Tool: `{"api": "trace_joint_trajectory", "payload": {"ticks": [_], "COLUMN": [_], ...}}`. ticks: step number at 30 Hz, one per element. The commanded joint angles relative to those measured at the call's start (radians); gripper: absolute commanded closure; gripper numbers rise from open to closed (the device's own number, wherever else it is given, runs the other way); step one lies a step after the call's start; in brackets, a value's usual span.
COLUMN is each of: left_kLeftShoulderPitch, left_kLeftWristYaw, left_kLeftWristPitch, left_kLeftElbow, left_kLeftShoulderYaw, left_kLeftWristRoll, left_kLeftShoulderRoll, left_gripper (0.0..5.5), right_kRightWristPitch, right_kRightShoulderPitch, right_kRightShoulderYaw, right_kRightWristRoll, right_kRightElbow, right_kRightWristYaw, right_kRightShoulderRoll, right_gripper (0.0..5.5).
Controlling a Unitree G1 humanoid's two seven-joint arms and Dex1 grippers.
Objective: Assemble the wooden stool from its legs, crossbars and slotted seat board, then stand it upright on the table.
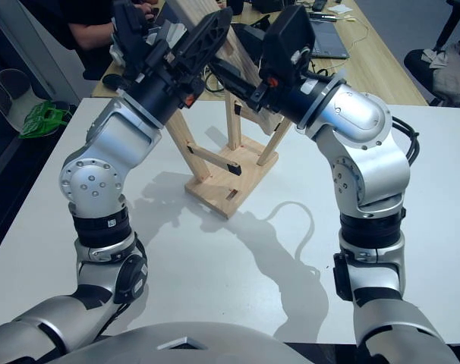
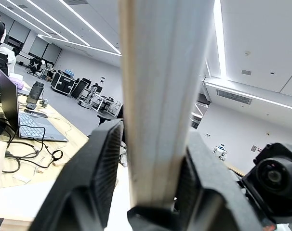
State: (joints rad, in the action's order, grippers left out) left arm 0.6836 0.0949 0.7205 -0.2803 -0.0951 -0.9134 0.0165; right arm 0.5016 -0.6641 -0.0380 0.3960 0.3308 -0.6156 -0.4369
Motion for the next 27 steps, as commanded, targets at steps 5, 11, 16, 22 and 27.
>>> {"api": "trace_joint_trajectory", "payload": {"ticks": [5,11,16,22,27], "left_kLeftShoulderPitch": [0.005,0.053,0.136,0.203,0.261], "left_kLeftWristYaw": [-0.039,-0.079,-0.013,0.397,0.717], "left_kLeftWristPitch": [-0.016,-0.033,-0.05,0.085,0.227], "left_kLeftElbow": [0.025,0.061,0.141,0.197,0.132], "left_kLeftShoulderYaw": [-0.041,-0.101,-0.149,-0.04,0.084], "left_kLeftWristRoll": [-0.01,-0.041,-0.004,0.033,-0.017], "left_kLeftShoulderRoll": [0.012,0.002,-0.121,-0.442,-0.59], "left_gripper": [4.43,4.5,4.5,4.5,4.5], "right_kRightWristPitch": [-0.02,-0.035,0.069,0.481,0.561], "right_kRightShoulderPitch": [-0.013,0.002,0.063,-0.106,-0.235], "right_kRightShoulderYaw": [0.001,-0.023,0.028,0.264,0.282], "right_kRightWristRoll": [-0.029,-0.084,0.004,0.474,0.582], "right_kRightElbow": [-0.005,-0.037,-0.037,-0.089,-0.166], "right_kRightWristYaw": [0.015,-0.025,-0.165,-0.256,-0.255], "right_kRightShoulderRoll": [0.0,-0.059,-0.191,-0.266,-0.266], "right_gripper": [3.47,2.72,1.79,0.68,0.1]}}
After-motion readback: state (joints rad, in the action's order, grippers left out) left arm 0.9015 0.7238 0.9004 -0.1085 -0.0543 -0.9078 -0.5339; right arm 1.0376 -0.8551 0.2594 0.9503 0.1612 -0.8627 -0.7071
